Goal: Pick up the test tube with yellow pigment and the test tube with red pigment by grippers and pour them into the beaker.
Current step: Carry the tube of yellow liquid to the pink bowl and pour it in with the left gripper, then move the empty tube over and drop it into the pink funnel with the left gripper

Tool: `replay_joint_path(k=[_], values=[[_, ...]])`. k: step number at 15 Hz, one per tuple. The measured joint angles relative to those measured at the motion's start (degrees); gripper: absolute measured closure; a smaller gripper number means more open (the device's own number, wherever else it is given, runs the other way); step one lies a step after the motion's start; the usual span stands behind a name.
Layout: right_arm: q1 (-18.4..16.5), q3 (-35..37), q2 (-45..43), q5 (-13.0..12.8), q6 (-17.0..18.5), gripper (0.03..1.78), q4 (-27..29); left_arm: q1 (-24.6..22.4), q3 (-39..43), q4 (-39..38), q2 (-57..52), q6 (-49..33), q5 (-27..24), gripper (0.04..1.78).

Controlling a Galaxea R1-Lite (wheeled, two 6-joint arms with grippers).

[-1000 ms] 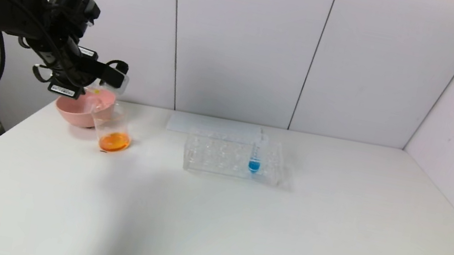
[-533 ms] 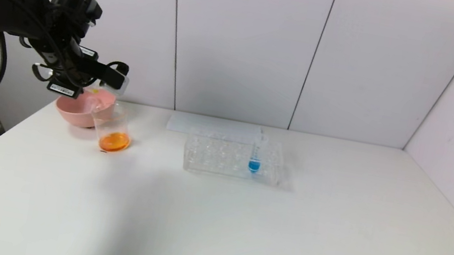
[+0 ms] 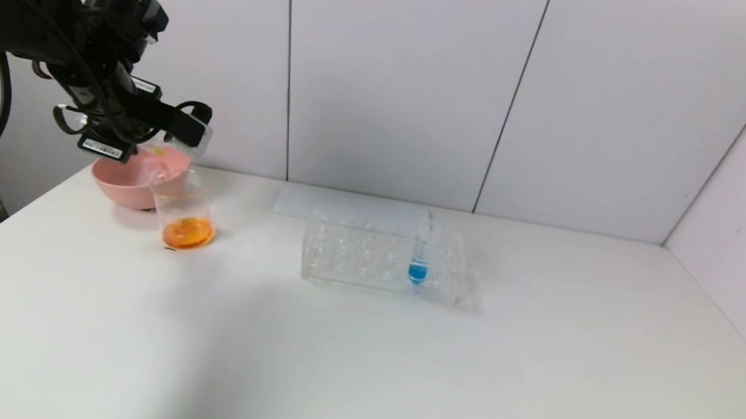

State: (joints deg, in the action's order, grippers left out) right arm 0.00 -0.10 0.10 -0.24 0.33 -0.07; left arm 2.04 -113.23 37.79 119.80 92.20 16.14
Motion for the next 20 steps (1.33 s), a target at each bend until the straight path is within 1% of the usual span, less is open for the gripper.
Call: replay_joint_path(k=[5,8,13,17,20], values=[[0.0,0.0,0.0,0.0,0.0,0.11,0.0,-0.6,0.7,0.6,-1.3,-1.1,-0.5,1.37],[0.0,0.0,0.0,0.0,0.0,0.11,0.0,-0.8,0.7,0.0,-2.2,-5.3,-1.5,1.37],[0.0,0.0,0.0,0.0,0.0,0.11,0.0,-1.6,0.6,-0.1,-3.8,-16.3,-9.0,1.37],[0.0,0.0,0.0,0.0,0.0,0.11,0.0,-2.8,0.7,-0.2,-5.4,-23.1,-13.3,1.37],[0.0,0.0,0.0,0.0,0.0,0.11,0.0,-3.2,0.9,-0.2,-6.6,-30.8,-17.5,1.37]])
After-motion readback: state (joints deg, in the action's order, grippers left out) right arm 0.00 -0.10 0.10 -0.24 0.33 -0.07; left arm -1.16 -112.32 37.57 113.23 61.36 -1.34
